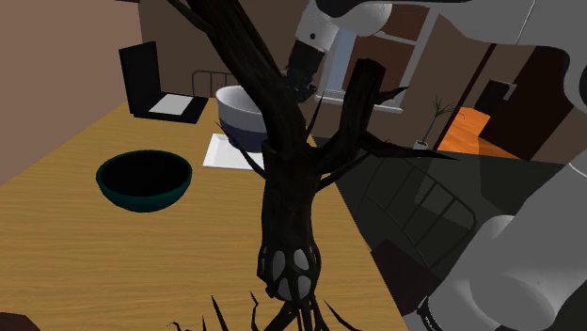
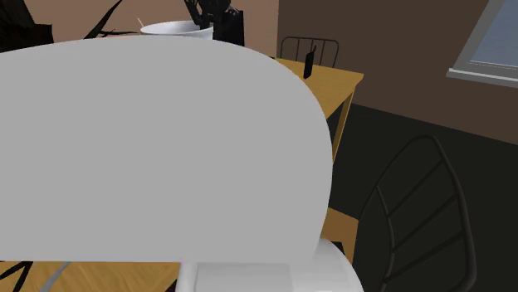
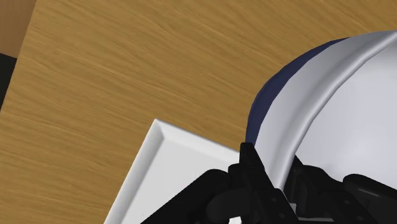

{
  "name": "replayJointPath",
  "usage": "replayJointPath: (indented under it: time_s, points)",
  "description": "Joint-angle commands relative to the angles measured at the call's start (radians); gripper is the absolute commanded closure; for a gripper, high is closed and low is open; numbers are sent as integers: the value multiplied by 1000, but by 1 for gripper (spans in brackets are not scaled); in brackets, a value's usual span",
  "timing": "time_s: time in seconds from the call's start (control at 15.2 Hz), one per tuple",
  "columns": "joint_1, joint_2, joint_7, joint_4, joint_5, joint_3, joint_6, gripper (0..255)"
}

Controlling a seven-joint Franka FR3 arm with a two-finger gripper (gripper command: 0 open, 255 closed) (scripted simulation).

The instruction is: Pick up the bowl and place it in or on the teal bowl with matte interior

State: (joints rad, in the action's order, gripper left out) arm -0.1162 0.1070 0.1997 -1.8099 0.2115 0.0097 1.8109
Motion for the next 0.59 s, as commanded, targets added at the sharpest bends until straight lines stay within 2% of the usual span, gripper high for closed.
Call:
replayJointPath:
  time_s: [0.0, 0.53]
  points:
    - [-18, -43, 43, 51, -3, 22, 1, 255]
    - [-98, -262, 211, 334, -45, 97, -33, 255]
